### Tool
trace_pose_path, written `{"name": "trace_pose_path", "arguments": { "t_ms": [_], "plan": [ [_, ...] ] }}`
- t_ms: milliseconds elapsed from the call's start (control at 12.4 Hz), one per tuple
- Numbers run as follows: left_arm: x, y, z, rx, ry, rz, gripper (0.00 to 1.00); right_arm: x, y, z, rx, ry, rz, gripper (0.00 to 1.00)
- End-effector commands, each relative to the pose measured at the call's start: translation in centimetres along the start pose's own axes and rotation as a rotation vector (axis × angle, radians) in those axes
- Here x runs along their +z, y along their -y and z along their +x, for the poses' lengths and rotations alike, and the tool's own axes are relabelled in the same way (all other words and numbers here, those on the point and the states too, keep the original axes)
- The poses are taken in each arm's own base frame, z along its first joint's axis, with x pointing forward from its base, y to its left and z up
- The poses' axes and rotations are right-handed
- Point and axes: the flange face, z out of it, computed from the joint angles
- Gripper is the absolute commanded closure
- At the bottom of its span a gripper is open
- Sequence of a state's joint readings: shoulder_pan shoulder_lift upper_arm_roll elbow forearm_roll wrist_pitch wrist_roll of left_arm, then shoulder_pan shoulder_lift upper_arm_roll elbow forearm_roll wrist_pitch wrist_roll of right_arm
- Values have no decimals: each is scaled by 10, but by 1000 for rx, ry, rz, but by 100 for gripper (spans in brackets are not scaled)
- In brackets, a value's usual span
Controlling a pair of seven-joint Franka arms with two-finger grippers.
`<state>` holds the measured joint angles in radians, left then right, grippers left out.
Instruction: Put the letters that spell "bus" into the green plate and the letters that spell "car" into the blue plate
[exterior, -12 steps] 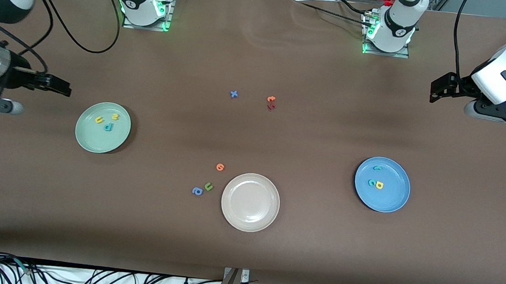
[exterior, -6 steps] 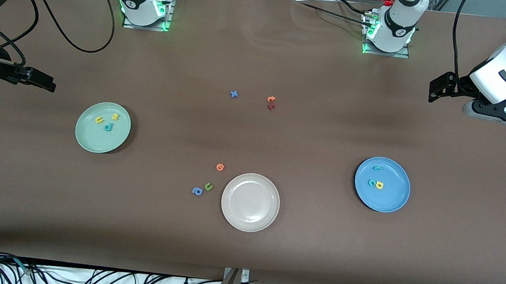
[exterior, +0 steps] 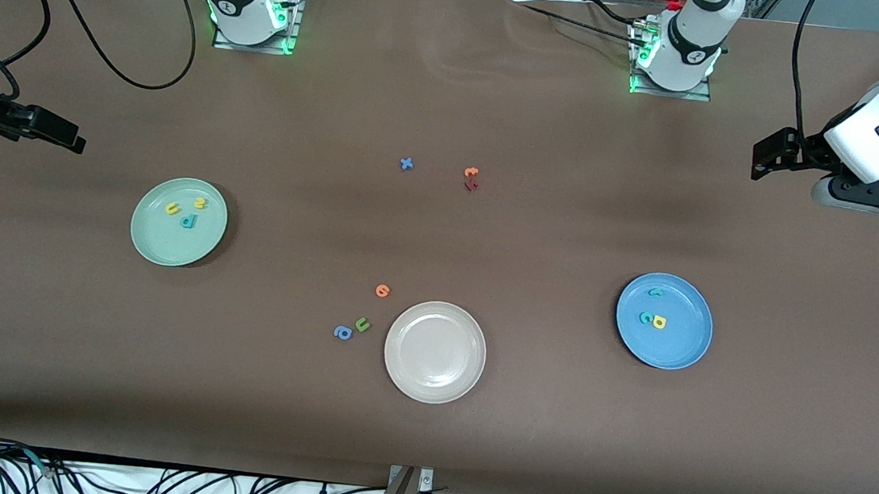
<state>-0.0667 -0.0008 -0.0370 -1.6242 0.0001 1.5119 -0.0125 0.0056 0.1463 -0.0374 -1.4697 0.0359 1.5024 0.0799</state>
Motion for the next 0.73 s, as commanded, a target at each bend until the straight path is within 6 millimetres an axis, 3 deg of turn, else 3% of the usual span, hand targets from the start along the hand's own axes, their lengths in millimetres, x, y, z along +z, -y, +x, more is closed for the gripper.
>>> {"name": "trace_pose_path", "arguments": {
  "t_ms": [0,647],
  "plan": [
    [-5,2,3,5,6,22,0,-9,2,-5,1,-3,4,0],
    [-5,0,3,11,6,23,0,0,11,1,-8,8,12,0]
  ]
}}
